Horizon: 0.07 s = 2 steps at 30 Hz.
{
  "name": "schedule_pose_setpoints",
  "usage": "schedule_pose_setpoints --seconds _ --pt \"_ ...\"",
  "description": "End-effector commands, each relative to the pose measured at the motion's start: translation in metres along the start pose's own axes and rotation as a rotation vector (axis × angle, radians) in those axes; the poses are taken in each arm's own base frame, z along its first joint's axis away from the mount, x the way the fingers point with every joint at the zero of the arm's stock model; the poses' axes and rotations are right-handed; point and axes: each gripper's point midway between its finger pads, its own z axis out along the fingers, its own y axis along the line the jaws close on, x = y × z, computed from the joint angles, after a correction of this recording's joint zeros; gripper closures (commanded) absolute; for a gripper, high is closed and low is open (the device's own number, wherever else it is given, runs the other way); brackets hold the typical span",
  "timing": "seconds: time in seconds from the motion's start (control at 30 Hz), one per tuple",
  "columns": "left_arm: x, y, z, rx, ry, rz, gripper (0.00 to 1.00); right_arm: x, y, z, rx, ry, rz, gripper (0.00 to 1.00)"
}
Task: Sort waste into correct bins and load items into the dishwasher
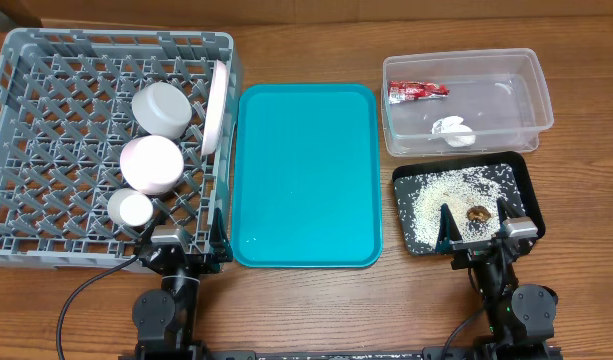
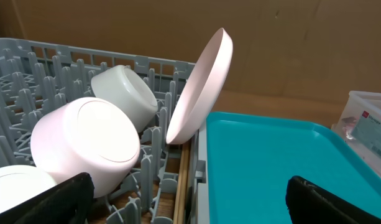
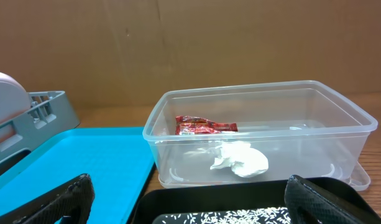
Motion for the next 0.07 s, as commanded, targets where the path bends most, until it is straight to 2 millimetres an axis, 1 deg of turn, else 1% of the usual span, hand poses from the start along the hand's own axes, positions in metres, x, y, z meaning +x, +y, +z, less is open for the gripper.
schedule_pose_setpoints --seconds 0.0,0.03 --pt "-0.0003 -0.0023 -0.0004 0.011 -0.005 0.016 0.00 0.0011 -0.0011 0.0001 0.003 -0.006 -0.004 0.00" --pt "-0.0003 -0.0023 -0.0004 0.011 -0.005 0.016 0.00 0.0011 -0.0012 0.0001 0.003 -0.007 -0.004 0.00"
